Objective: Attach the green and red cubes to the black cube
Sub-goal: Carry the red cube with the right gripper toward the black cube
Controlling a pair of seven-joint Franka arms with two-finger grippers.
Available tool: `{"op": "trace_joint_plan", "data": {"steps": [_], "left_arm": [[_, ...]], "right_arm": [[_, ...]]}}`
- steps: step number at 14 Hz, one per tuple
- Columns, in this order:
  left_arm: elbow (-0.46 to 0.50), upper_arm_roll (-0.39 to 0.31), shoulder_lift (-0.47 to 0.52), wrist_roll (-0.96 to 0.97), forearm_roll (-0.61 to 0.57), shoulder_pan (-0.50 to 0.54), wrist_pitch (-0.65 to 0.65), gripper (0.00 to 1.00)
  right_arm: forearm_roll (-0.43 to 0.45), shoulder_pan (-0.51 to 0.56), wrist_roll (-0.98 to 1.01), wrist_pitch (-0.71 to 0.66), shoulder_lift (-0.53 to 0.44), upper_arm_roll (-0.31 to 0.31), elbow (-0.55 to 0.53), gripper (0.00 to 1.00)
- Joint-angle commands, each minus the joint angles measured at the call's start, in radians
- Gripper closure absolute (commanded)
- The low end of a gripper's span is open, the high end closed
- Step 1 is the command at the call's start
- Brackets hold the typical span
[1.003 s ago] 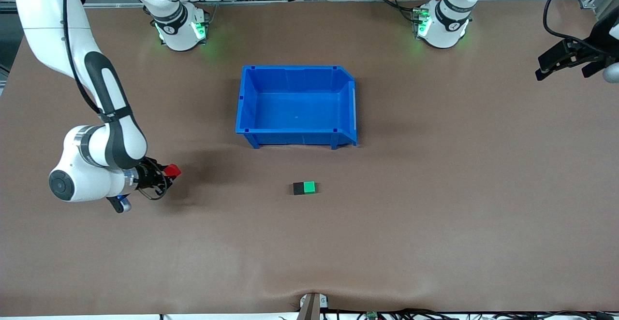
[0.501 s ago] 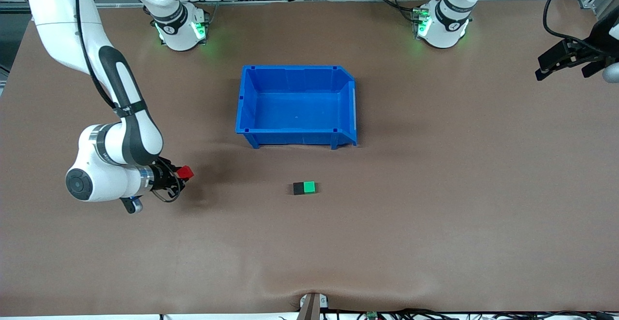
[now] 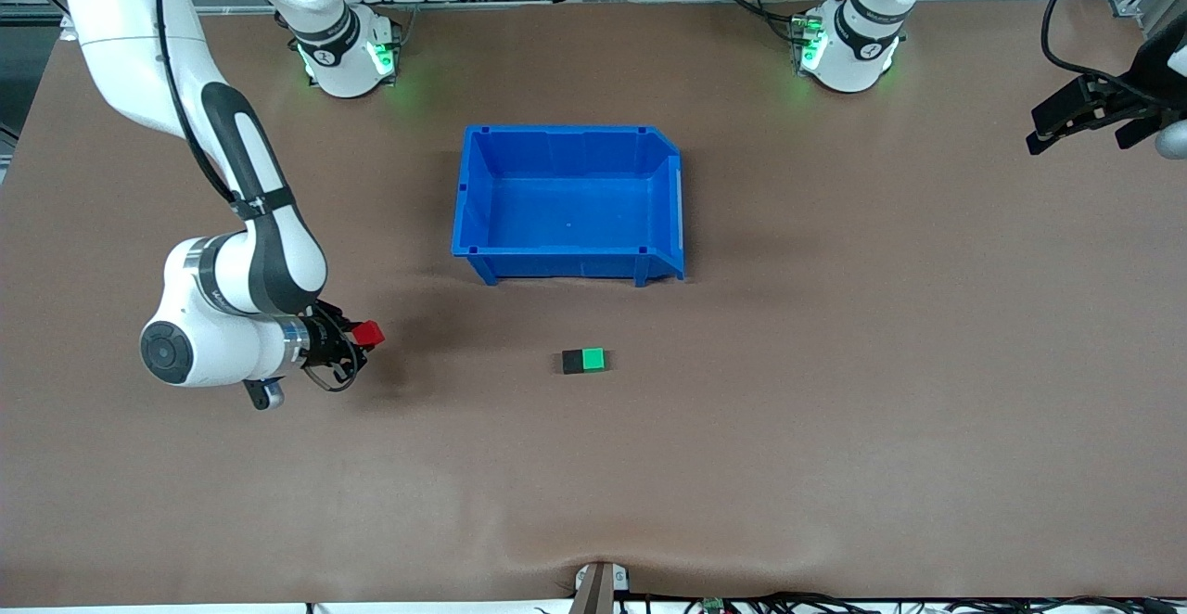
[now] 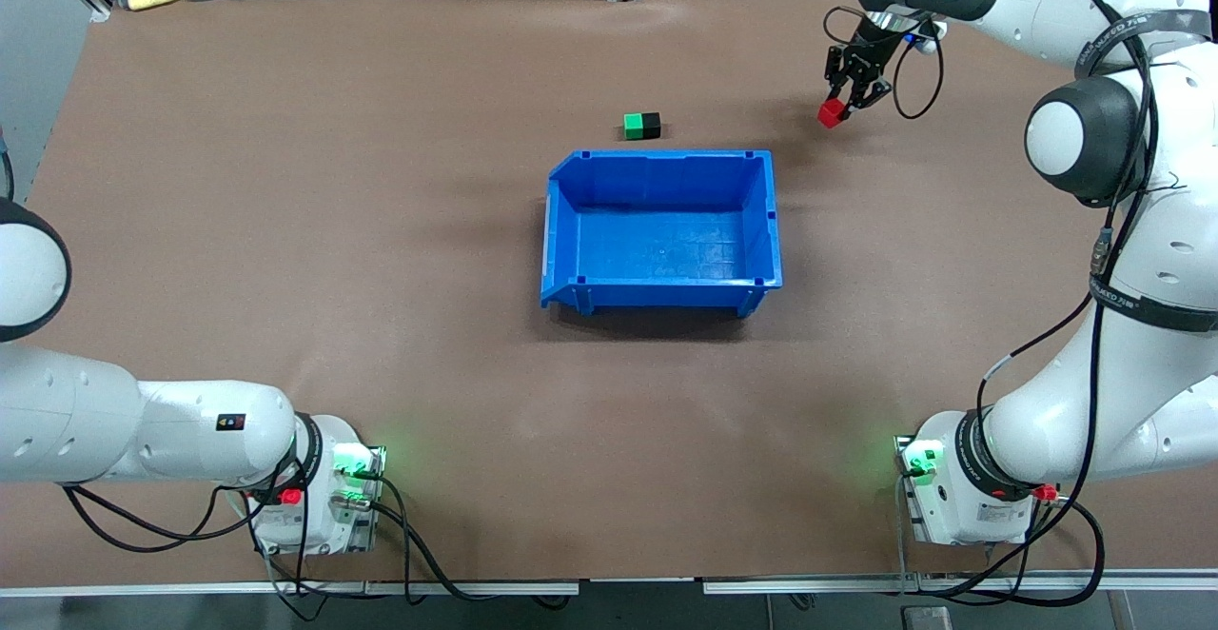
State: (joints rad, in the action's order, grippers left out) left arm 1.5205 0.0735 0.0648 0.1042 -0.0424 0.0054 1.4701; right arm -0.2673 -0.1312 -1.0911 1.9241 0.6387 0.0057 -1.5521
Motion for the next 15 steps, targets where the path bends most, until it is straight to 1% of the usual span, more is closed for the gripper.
{"op": "trace_joint_plan", "data": {"steps": [1,10,15], "left_arm": [[0.009,0.005,0.01,-0.001,-0.008,0.004,0.004,0.0],[0.009,0.005,0.007,0.0,-0.008,0.002,0.006,0.0],[0.009,0.005,0.003,0.0,-0.008,0.002,0.006,0.0]], "right_arm": [[-0.041,-0.022,-0.023,-0.004,-0.007,-0.007,0.009,1.0],[-0.064,-0.06,-0.119,0.007,0.003,-0.007,0.026,1.0],[-0.07,-0.096,-0.193,0.064,0.015,-0.007,0.027,1.0]]}}
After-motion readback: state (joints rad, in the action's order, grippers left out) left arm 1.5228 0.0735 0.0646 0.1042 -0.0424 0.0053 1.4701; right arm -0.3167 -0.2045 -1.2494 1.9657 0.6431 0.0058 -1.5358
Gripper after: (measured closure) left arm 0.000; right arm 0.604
